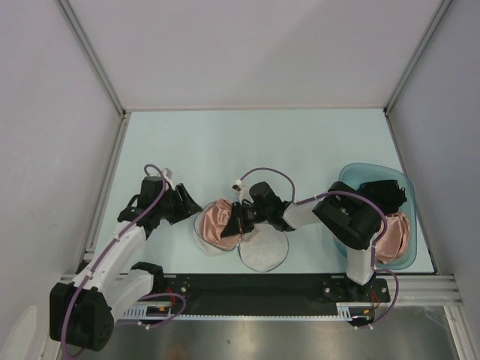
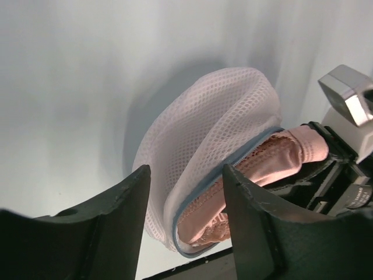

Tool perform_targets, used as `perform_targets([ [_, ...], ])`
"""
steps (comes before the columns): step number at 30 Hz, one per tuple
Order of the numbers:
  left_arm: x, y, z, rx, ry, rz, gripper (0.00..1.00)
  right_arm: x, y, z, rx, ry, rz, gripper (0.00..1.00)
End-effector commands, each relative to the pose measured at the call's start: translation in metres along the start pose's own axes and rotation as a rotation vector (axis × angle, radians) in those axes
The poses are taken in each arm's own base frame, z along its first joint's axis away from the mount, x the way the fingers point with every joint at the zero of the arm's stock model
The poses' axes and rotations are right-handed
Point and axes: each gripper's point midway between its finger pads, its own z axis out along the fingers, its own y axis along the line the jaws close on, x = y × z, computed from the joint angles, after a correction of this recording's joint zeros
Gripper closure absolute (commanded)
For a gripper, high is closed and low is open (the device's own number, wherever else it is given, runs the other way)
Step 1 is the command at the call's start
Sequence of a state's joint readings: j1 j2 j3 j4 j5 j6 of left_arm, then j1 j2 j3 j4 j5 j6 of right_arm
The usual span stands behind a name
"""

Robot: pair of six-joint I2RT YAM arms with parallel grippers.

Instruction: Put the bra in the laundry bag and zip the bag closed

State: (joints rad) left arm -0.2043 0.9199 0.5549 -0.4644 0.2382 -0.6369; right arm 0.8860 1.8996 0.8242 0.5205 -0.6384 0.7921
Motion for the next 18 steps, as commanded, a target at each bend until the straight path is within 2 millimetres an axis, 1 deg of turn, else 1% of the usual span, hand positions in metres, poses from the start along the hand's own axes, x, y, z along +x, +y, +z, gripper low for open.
perform_targets([
  [1, 0.005, 0.002, 0.008, -0.001, 0.032, -0.013, 0.45, -0.009, 0.019, -0.005, -0.059, -0.027, -0.046, 1.0],
  [3, 0.007, -0.006, 0.01, 0.044, 0.047, -0.007, 0.49, -0.008, 0.018, -0.005, -0.054, -0.025, -0.045, 1.0],
  [6, 0.008, -0.009, 0.009, 0.066, 0.043, 0.003, 0.54, -0.008, 0.018, -0.005, -0.053, -0.023, -0.046, 1.0],
  [8, 0.01, -0.011, 0.008, 0.077, 0.046, 0.003, 0.54, -0.007, 0.018, -0.005, -0.054, -0.021, -0.047, 1.0],
  [9, 0.008, -0.015, 0.004, 0.097, 0.028, 0.005, 0.5, -0.006, 0.016, -0.005, -0.051, -0.018, -0.043, 1.0],
  [11, 0.009, -0.015, 0.0, 0.104, 0.013, 0.003, 0.43, -0.005, 0.016, -0.006, -0.051, -0.014, -0.042, 1.0],
  [12, 0.009, -0.015, -0.002, 0.109, 0.002, 0.005, 0.37, -0.004, 0.016, -0.006, -0.052, -0.013, -0.041, 1.0],
  [14, 0.006, -0.016, -0.007, 0.109, -0.02, 0.005, 0.31, -0.004, 0.016, -0.006, -0.054, -0.011, -0.042, 1.0],
  [16, 0.006, -0.014, -0.008, 0.098, -0.016, 0.005, 0.31, -0.003, 0.017, -0.007, -0.055, -0.01, -0.043, 1.0],
  [18, 0.012, -0.01, -0.006, 0.074, 0.018, -0.006, 0.34, -0.003, 0.018, -0.008, -0.058, -0.012, -0.045, 1.0],
])
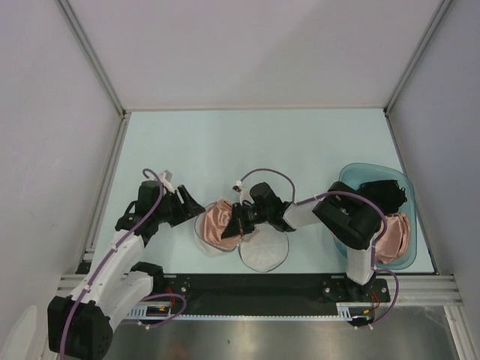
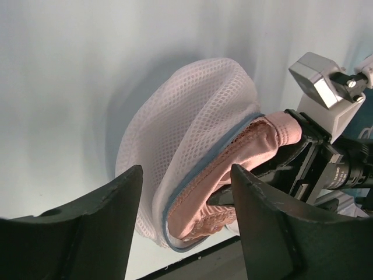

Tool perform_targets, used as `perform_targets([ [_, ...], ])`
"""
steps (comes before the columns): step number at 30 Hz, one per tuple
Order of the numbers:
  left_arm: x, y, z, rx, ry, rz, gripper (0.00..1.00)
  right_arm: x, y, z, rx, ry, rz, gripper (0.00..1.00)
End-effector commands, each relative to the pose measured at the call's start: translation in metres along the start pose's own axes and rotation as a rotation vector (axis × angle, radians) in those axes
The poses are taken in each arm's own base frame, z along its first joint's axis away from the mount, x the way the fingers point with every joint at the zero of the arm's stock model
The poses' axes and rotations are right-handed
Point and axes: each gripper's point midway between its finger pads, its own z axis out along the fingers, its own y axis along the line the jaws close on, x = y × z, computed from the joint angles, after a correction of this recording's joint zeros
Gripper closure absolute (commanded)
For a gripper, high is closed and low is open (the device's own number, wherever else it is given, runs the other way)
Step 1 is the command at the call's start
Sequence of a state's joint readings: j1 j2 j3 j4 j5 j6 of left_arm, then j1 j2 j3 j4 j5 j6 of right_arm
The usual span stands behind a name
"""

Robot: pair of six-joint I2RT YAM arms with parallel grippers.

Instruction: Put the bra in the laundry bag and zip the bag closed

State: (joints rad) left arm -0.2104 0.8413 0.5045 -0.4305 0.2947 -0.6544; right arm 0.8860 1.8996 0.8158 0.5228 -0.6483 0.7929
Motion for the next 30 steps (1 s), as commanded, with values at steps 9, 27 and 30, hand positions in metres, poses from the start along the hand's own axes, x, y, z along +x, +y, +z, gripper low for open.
perform_targets([
  [9, 0.0, -0.003, 0.008, -0.006, 0.051, 0.002, 0.67, -0.007, 0.024, -0.004, -0.066, -0.01, -0.06, 1.0],
  [27, 0.026, -0.065, -0.013, 0.198, 0.053, -0.021, 1.0, -0.033, -0.024, 0.047, 0.162, -0.102, 0.093, 1.0],
  [30, 0.018, -0.057, -0.016, 0.13, 0.025, 0.012, 1.0, -0.025, -0.022, 0.041, 0.155, -0.069, 0.073, 0.78],
])
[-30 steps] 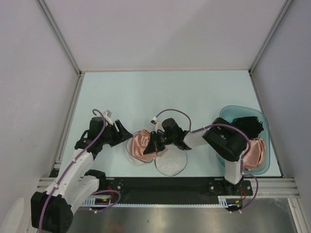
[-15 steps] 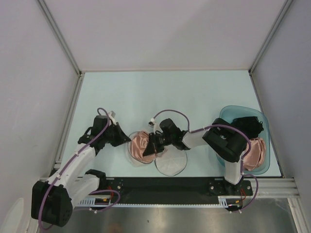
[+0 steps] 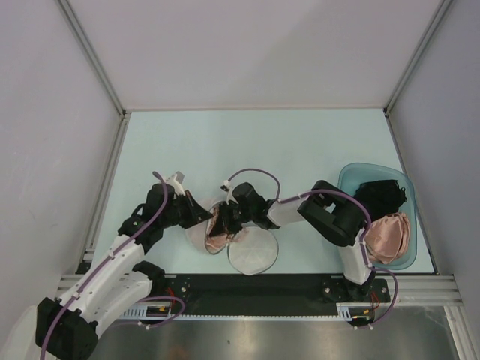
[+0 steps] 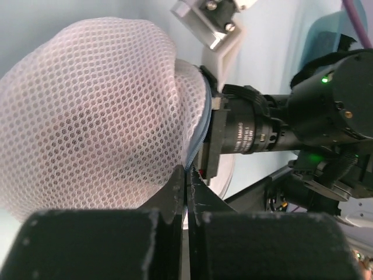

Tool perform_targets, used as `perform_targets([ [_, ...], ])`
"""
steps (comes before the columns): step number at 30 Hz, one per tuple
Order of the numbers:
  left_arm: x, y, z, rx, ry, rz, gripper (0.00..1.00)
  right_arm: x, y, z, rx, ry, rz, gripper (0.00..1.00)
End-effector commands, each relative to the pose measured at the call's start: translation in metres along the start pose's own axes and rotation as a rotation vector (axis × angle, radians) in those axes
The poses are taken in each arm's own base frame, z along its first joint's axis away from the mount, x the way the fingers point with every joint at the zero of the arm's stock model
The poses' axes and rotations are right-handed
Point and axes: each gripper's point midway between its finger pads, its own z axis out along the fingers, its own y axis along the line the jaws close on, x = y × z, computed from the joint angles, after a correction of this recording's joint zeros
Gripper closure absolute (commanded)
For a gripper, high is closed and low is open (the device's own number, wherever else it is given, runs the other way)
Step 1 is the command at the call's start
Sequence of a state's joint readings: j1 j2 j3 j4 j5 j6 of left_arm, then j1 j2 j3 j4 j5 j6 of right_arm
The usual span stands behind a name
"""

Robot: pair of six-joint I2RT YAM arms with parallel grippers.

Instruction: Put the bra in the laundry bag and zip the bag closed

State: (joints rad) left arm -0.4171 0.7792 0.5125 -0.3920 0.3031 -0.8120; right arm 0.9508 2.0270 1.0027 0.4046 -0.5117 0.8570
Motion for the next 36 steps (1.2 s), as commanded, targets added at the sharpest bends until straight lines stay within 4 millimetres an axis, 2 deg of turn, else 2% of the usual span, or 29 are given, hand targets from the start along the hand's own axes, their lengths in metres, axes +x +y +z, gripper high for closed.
perform_targets([
  [1, -0.016, -0.004, -0.009, -0.043, -0.053, 0.024, 0.99, -0.008, -0.012, -0.004, 0.037, -0.038, 0.0, 0.72],
  [2, -0.018, -0.004, -0.012, -0.056, -0.061, 0.037, 0.95, -0.006, -0.009, -0.011, 0.041, -0.039, -0.016, 0.65],
  [3, -0.024, 0.0, -0.014, -0.08, -0.092, 0.061, 0.87, -0.004, -0.008, -0.015, 0.048, -0.035, -0.018, 0.53],
  [4, -0.032, -0.006, -0.02, -0.077, -0.121, 0.082, 0.72, 0.0, -0.006, -0.018, 0.045, -0.024, -0.024, 0.48],
  [6, -0.039, -0.002, -0.028, -0.115, -0.153, 0.129, 0.61, 0.007, -0.003, -0.03, 0.05, -0.017, -0.027, 0.37],
  [7, -0.045, -0.007, -0.034, -0.111, -0.176, 0.143, 0.57, 0.009, -0.001, -0.033, 0.047, -0.013, -0.027, 0.33],
  [10, -0.046, -0.015, -0.047, -0.102, -0.188, 0.176, 0.52, 0.017, 0.006, -0.048, 0.066, -0.011, -0.045, 0.22],
  [11, -0.048, -0.019, -0.052, -0.092, -0.201, 0.181, 0.52, 0.023, 0.0, -0.054, 0.104, 0.007, -0.033, 0.18],
  [13, -0.047, -0.026, -0.06, -0.08, -0.216, 0.196, 0.51, 0.02, 0.005, -0.065, 0.128, -0.011, -0.07, 0.07],
  [15, -0.042, -0.038, -0.067, -0.042, -0.218, 0.217, 0.5, 0.026, -0.004, -0.076, 0.193, -0.003, -0.063, 0.0],
  [16, -0.04, -0.044, -0.069, -0.02, -0.208, 0.224, 0.5, 0.024, 0.0, -0.083, 0.199, -0.018, -0.067, 0.0],
  [17, -0.033, -0.052, -0.069, 0.01, -0.176, 0.23, 0.51, 0.03, -0.006, -0.091, 0.24, -0.001, -0.049, 0.0],
  [19, -0.023, -0.067, -0.067, 0.074, -0.133, 0.236, 0.57, 0.025, -0.004, -0.104, 0.285, -0.038, -0.039, 0.0],
  [20, -0.014, -0.075, -0.067, 0.105, -0.106, 0.236, 0.62, 0.03, -0.009, -0.112, 0.326, -0.03, -0.024, 0.0],
  [21, -0.011, -0.08, -0.067, 0.123, -0.1, 0.239, 0.62, 0.027, -0.012, -0.118, 0.359, -0.059, -0.018, 0.0],
  [22, -0.011, -0.085, -0.067, 0.14, -0.107, 0.24, 0.63, 0.024, -0.005, -0.13, 0.363, -0.094, -0.009, 0.0],
  [24, -0.003, -0.097, -0.065, 0.185, -0.086, 0.239, 0.64, 0.023, -0.024, -0.153, 0.478, -0.149, 0.033, 0.0],
  [25, 0.005, -0.102, -0.063, 0.2, -0.06, 0.233, 0.65, 0.025, -0.026, -0.17, 0.514, -0.18, 0.067, 0.0],
  [28, 0.022, -0.111, -0.047, 0.203, 0.001, 0.246, 0.67, 0.023, -0.046, -0.206, 0.593, -0.32, 0.183, 0.0],
  [29, 0.025, -0.117, -0.044, 0.203, 0.01, 0.257, 0.68, 0.019, -0.058, -0.218, 0.652, -0.387, 0.212, 0.02],
  [30, 0.031, -0.115, -0.03, 0.158, 0.042, 0.272, 0.68, 0.022, -0.067, -0.227, 0.694, -0.416, 0.239, 0.03],
  [31, 0.041, -0.119, -0.026, 0.151, 0.069, 0.302, 0.69, 0.032, -0.078, -0.239, 0.743, -0.444, 0.303, 0.06],
  [32, 0.043, -0.126, -0.021, 0.144, 0.078, 0.315, 0.71, 0.033, -0.089, -0.249, 0.796, -0.488, 0.326, 0.09],
  [33, 0.047, -0.121, -0.005, 0.085, 0.092, 0.334, 0.72, 0.038, -0.093, -0.252, 0.808, -0.499, 0.357, 0.12],
  [35, 0.055, -0.125, 0.007, 0.056, 0.115, 0.379, 0.75, 0.052, -0.105, -0.25, 0.81, -0.504, 0.43, 0.19],
  [36, 0.06, -0.117, 0.021, 0.011, 0.142, 0.395, 0.76, 0.056, -0.109, -0.248, 0.814, -0.503, 0.447, 0.21],
])
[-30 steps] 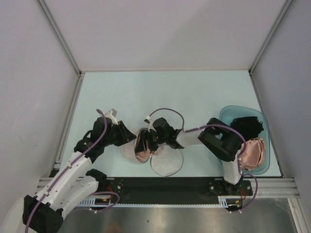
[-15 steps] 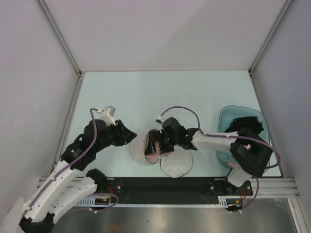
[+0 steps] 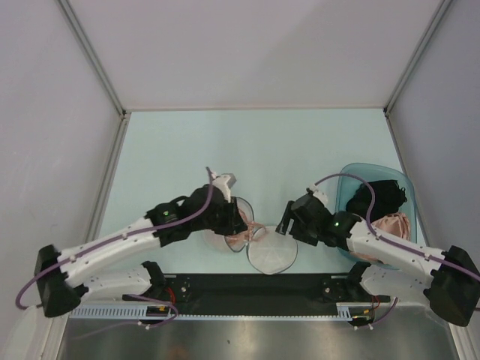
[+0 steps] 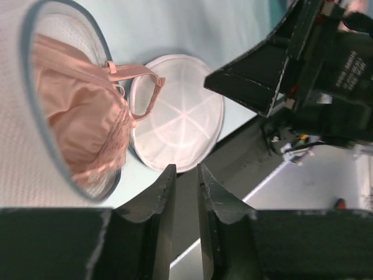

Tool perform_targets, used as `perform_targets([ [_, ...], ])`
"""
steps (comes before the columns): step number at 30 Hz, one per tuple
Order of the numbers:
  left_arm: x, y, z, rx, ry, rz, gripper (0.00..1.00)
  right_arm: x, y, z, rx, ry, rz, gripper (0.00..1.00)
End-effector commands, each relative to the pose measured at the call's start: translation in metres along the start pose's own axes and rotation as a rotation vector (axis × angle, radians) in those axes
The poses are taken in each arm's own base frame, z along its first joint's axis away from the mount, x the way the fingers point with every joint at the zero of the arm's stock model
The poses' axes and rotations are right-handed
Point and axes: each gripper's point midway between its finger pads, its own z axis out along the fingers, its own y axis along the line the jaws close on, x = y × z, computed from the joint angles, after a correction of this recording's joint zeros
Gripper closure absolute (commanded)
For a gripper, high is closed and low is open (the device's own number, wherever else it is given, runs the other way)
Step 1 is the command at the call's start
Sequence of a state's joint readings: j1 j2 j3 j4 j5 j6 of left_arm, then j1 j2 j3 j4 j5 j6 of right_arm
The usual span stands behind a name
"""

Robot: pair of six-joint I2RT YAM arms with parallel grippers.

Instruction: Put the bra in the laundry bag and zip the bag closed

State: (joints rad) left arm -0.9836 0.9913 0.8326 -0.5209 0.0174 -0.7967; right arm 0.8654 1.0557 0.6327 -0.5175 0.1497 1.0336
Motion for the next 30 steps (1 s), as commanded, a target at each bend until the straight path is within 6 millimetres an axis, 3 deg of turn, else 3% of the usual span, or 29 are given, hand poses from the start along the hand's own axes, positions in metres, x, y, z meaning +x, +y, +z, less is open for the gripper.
perform_targets([
  [1, -0.011, -0.009, 0.03, -0.069, -0.006, 0.053, 0.79, 0.011, -0.052, 0.008, 0.198, -0.041, 0.144, 0.21],
  [6, -0.012, 0.007, 0.048, -0.17, 0.015, 0.119, 0.81, 0.023, -0.072, 0.003, 0.367, -0.059, 0.098, 0.24],
  [12, -0.003, 0.022, 0.056, -0.23, 0.043, 0.134, 0.83, 0.044, -0.072, 0.013, 0.371, -0.014, 0.096, 0.3],
  [18, 0.008, 0.039, 0.063, -0.286, 0.069, 0.136, 0.84, 0.05, -0.067, 0.025, 0.337, -0.017, 0.115, 0.38],
  [30, 0.016, 0.062, 0.071, -0.376, 0.094, 0.167, 0.86, 0.043, -0.071, 0.031, 0.287, -0.094, 0.17, 0.95],
])
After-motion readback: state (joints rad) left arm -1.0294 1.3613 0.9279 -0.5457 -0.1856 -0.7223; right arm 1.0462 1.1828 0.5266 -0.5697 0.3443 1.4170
